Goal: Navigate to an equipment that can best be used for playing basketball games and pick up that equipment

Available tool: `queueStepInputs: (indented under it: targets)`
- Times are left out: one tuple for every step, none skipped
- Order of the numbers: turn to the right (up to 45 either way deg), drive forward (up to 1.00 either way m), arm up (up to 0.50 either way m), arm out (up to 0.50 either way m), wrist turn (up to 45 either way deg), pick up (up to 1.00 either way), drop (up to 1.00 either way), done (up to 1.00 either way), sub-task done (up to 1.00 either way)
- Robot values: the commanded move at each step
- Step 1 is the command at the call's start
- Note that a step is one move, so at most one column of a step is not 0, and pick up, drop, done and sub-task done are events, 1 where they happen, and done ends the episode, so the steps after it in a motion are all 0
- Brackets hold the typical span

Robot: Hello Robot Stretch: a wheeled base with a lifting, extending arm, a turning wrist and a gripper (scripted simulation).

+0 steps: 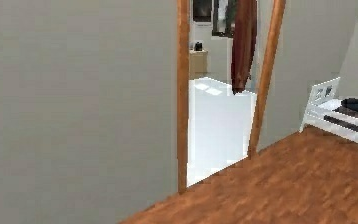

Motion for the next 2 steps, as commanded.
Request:
queueStepInputs:
  targets:
    - [45.0, 0.0, 0.0, 0.0, 0.0, 0.0, 0.0, 0.0, 0.0]
    - [3.0, 0.0, 0.0, 0.0, 0.0, 0.0, 0.0, 0.0, 0.0]
